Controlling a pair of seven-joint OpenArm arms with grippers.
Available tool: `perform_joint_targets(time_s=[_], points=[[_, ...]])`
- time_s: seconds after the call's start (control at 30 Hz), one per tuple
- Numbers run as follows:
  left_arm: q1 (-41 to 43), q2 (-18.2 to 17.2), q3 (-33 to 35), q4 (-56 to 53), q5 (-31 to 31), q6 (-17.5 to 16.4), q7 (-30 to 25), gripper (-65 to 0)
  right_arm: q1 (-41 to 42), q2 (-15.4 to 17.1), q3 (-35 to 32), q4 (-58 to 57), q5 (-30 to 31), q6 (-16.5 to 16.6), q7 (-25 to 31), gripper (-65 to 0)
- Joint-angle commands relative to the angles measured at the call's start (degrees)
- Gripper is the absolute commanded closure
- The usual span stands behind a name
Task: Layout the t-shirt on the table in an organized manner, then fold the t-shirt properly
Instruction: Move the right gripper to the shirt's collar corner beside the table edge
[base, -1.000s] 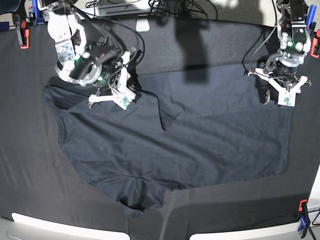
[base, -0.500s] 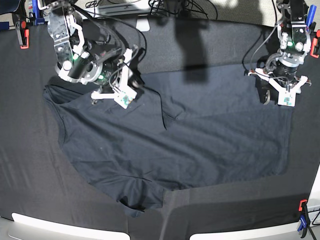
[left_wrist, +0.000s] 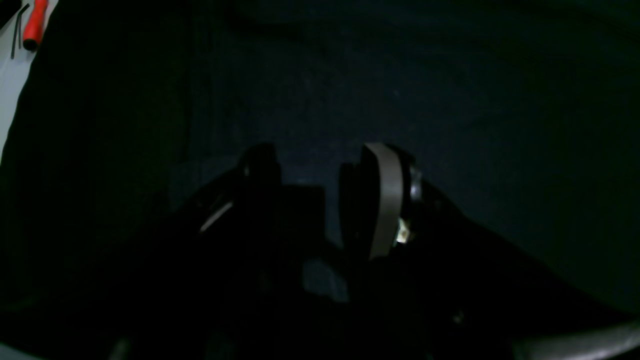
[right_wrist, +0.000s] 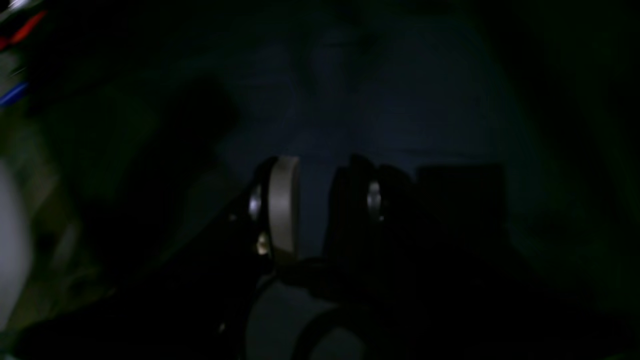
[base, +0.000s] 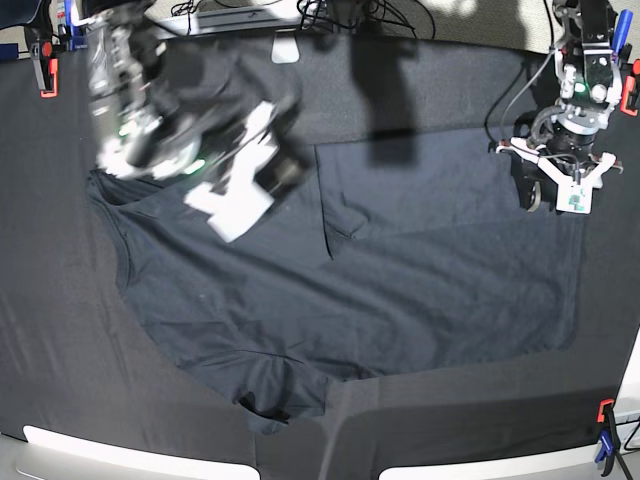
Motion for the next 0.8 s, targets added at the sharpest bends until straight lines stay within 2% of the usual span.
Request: perform_joint_targets(time_s=[0.0, 0.2, 0.37, 0.47, 0.53, 0.77], points=[[-0.5, -0.5, -0.4, 1.1, -0.3, 0.0, -1.6, -24.9, 0.6, 0.5, 3.0, 1.2, 1.0, 0.1, 0.0, -16.6], [-0.5, -0.5, -0.4, 1.1, -0.3, 0.0, -1.6, -24.9, 0.6, 0.6, 17.1, 0.8, -1.1, 0.1, -8.5, -16.6], [-0.4, -0.5, -0.4, 1.1, -0.3, 0.0, -1.6, -24.9, 0.3, 0.7, 20.0, -5.2, -5.2, 0.1, -6.6, -16.6], [-0.4, -0.5, -0.4, 1.1, -0.3, 0.0, -1.6, -24.9, 0.4, 0.7, 20.0, -11.1, -10.0, 0.1, -0.3, -16.6], [-0.4, -0.5, -0.4, 1.1, -0.3, 0.0, -1.5, -24.9, 0.9, 0.7, 20.0, -14.9, -11.3, 0.1, 1.9, -16.6], [-0.4, -0.5, -0.4, 1.1, -0.3, 0.0, -1.1, -24.9, 2.4, 0.7, 20.0, -20.8, -11.9, 0.1, 1.0, -16.6]])
